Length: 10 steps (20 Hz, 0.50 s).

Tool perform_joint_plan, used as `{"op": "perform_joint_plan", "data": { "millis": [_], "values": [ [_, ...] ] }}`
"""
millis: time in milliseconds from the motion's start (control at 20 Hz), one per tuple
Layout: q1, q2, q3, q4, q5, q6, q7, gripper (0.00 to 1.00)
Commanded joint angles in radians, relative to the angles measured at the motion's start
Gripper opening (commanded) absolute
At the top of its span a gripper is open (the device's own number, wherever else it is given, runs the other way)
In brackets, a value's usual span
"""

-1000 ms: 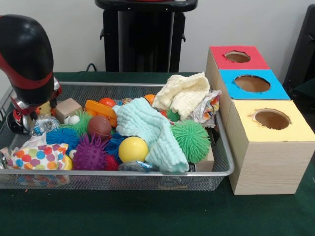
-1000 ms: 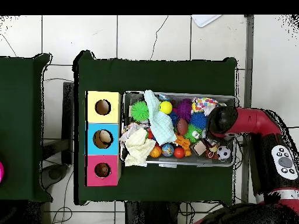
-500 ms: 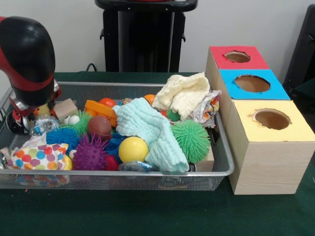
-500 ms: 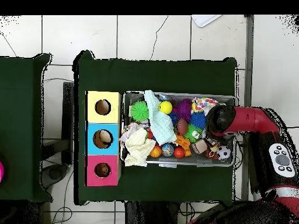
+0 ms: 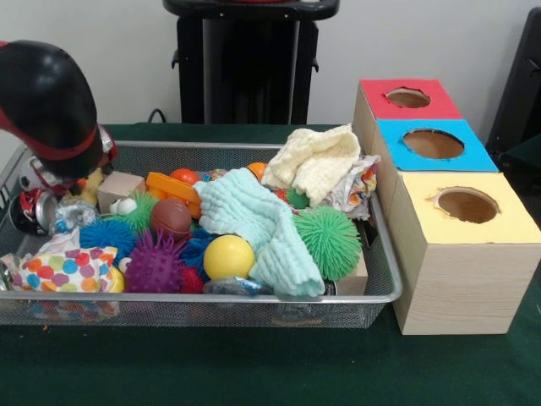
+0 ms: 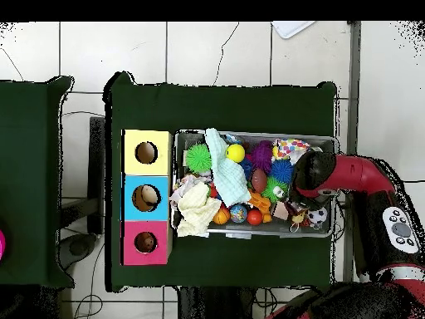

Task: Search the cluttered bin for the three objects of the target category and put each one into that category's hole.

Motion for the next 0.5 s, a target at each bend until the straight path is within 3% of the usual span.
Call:
{"op": "perform_joint_plan", "data": {
  "millis": [50,300,500],
  "values": [
    [-0.057,0.06,-0.015,0.109,0.091,0.157,-0.082,1.0],
    [-0.049,0.06,-0.024,0.117,0.106,0.162,-0.066,1.0],
    [-0.024,0.086,-0.057,0.073,0.026,0.041,-0.04,1.0]
  ]
}}
